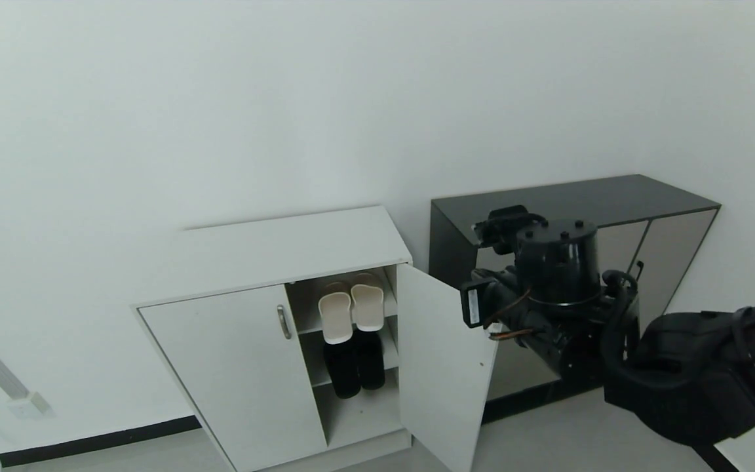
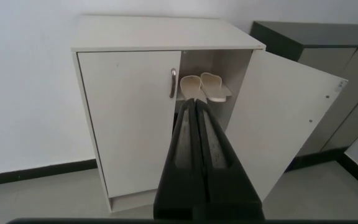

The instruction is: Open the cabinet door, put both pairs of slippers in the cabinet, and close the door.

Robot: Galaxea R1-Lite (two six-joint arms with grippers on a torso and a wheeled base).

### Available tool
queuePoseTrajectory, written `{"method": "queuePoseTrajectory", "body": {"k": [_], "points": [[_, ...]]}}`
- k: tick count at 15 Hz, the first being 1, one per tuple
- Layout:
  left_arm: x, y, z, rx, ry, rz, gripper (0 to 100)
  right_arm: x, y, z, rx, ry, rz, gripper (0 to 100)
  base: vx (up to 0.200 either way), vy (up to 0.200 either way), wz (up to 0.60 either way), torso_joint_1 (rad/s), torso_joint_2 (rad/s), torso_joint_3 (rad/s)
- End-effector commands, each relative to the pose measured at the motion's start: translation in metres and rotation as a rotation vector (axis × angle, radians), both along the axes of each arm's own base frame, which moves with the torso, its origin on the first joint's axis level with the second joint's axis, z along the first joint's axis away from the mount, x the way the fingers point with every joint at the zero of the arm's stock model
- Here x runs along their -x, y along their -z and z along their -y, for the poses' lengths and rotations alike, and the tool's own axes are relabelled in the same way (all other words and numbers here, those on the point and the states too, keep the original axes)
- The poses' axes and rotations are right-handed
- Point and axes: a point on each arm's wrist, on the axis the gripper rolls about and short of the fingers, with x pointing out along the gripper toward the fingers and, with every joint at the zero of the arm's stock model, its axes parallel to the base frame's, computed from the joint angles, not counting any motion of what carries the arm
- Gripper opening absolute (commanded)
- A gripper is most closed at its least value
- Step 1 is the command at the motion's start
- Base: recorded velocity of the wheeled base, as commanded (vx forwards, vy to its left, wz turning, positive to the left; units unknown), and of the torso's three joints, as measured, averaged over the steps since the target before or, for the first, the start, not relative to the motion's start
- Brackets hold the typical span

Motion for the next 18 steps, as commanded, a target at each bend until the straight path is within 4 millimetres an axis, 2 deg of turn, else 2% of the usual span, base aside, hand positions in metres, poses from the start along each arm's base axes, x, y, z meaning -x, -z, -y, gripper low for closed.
{"method": "queuePoseTrajectory", "body": {"k": [1, 4, 6, 7, 10, 14, 17, 18], "points": [[0.0, 0.0, 0.0, 0.0, 0.0, 0.0, 0, -0.026, -0.011, 0.01, -0.008, 0.043, -0.005, 0, 0.0, 0.0, 0.0, 0.0, 0.0, 0.0], [0.0, 0.0, 0.0, 0.0, 0.0, 0.0, 0, -0.055, -0.018, 0.015, -0.02, 0.063, -0.051, 0, 0.0, 0.0, 0.0, 0.0, 0.0, 0.0], [0.0, 0.0, 0.0, 0.0, 0.0, 0.0, 0, -0.072, -0.016, 0.02, -0.027, 0.062, -0.064, 0, 0.0, 0.0, 0.0, 0.0, 0.0, 0.0], [0.0, 0.0, 0.0, 0.0, 0.0, 0.0, 0, -0.088, -0.008, 0.025, -0.03, 0.056, -0.082, 0, 0.0, 0.0, 0.0, 0.0, 0.0, 0.0], [0.0, 0.0, 0.0, 0.0, 0.0, 0.0, 0, -0.118, 0.017, 0.036, -0.028, 0.059, -0.13, 0, 0.0, 0.0, 0.0, 0.0, 0.0, 0.0], [0.0, 0.0, 0.0, -0.001, 0.0, 0.0, 0, -0.139, 0.045, 0.043, -0.049, 0.065, -0.193, 0, 0.0, 0.0, 0.0, 0.0, 0.0, 0.0], [0.0, 0.0, 0.0, -0.001, 0.0, 0.0, 0, -0.148, 0.065, 0.045, -0.036, 0.068, -0.229, 0, 0.0, 0.0, 0.0, 0.0, 0.0, 0.0], [0.0, 0.0, 0.0, 0.0, 0.0, -0.002, 0, -0.15, 0.067, 0.045, -0.042, 0.073, -0.232, 0, 0.0, 0.0, 0.0, 0.0, 0.0, 0.0]]}}
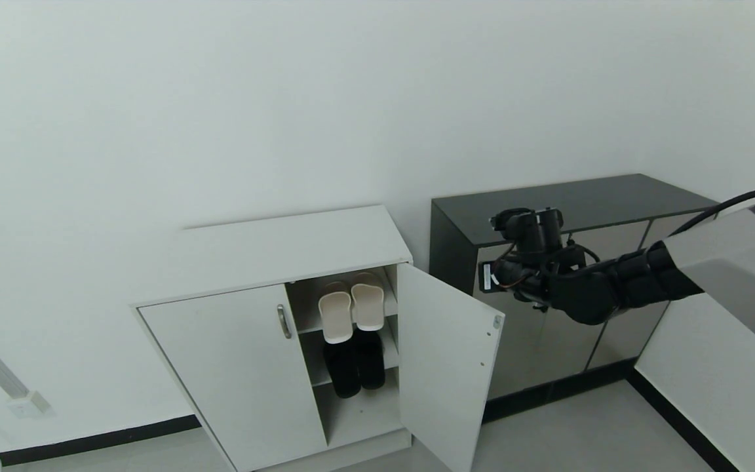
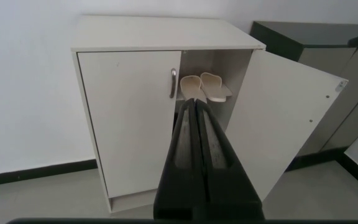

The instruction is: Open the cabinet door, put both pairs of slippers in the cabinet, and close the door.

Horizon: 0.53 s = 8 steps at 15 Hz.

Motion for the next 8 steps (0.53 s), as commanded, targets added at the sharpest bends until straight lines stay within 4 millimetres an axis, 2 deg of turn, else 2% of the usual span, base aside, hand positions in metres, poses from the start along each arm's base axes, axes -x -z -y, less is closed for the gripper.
{"method": "queuePoseTrajectory", "body": {"k": [1, 8], "points": [[0.0, 0.0, 0.0, 0.0, 0.0, 0.0, 0, -0.007, 0.019, -0.001, -0.001, 0.004, -0.038, 0, 0.0, 0.0, 0.0, 0.0, 0.0, 0.0], [0.0, 0.0, 0.0, 0.003, 0.0, 0.0, 0, -0.021, 0.054, 0.0, -0.02, 0.027, -0.088, 0, 0.0, 0.0, 0.0, 0.0, 0.0, 0.0]]}}
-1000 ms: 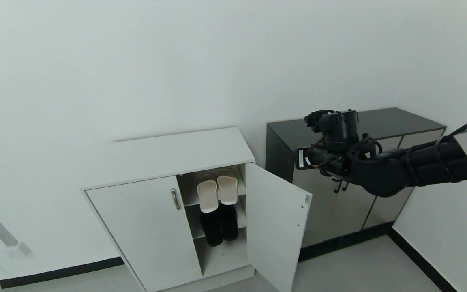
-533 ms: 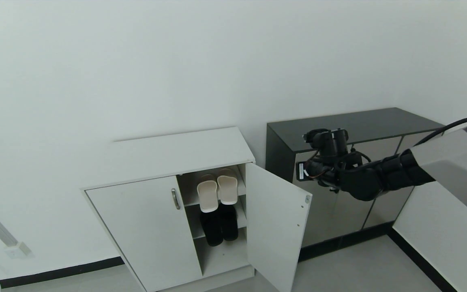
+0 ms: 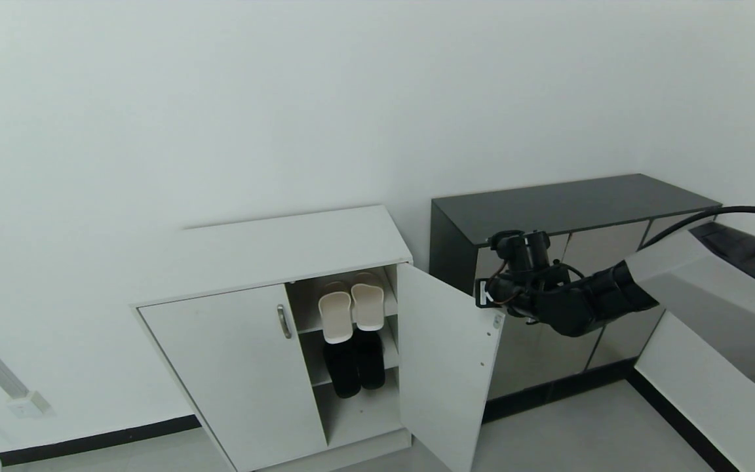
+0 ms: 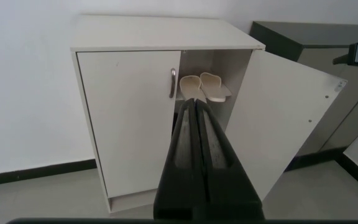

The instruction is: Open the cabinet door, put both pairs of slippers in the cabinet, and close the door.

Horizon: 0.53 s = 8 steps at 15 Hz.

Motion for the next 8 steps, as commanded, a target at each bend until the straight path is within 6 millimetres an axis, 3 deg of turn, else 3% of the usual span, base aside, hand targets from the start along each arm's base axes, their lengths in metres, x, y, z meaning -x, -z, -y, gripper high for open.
{"method": "queuePoseTrajectory", "body": {"k": [1, 8], "points": [[0.0, 0.0, 0.0, 0.0, 0.0, 0.0, 0, -0.003, 0.013, 0.0, 0.008, 0.005, -0.023, 0, 0.0, 0.0, 0.0, 0.0, 0.0, 0.0], [0.0, 0.0, 0.0, 0.0, 0.0, 0.0, 0, -0.007, 0.023, -0.002, 0.008, 0.01, -0.033, 0, 0.0, 0.0, 0.0, 0.0, 0.0, 0.0]]}}
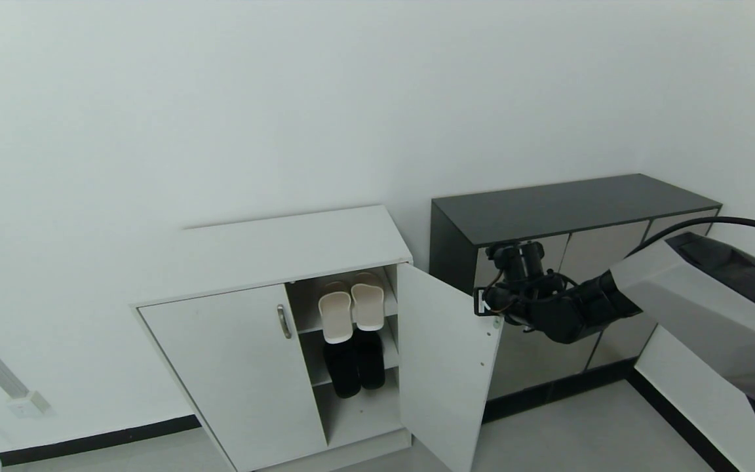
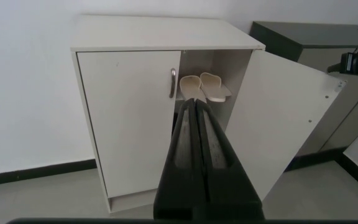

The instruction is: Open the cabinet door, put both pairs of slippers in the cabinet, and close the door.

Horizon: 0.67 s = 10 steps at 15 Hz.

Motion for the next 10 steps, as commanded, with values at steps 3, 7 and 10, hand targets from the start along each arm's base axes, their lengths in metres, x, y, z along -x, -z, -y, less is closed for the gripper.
{"method": "queuePoseTrajectory", "body": {"k": [3, 7, 10], "points": [[0.0, 0.0, 0.0, 0.0, 0.0, 0.0, 0, 0.001, 0.002, -0.001, 0.004, -0.001, -0.005, 0, 0.0, 0.0, 0.0, 0.0, 0.0, 0.0], [0.0, 0.0, 0.0, 0.0, 0.0, 0.0, 0, 0.014, -0.001, -0.018, 0.002, -0.03, -0.005, 0, 0.0, 0.0, 0.0, 0.0, 0.0, 0.0], [0.0, 0.0, 0.0, 0.0, 0.0, 0.0, 0, 0.039, -0.009, -0.042, 0.005, -0.091, 0.0, 0, 0.0, 0.0, 0.0, 0.0, 0.0, 0.0]]}}
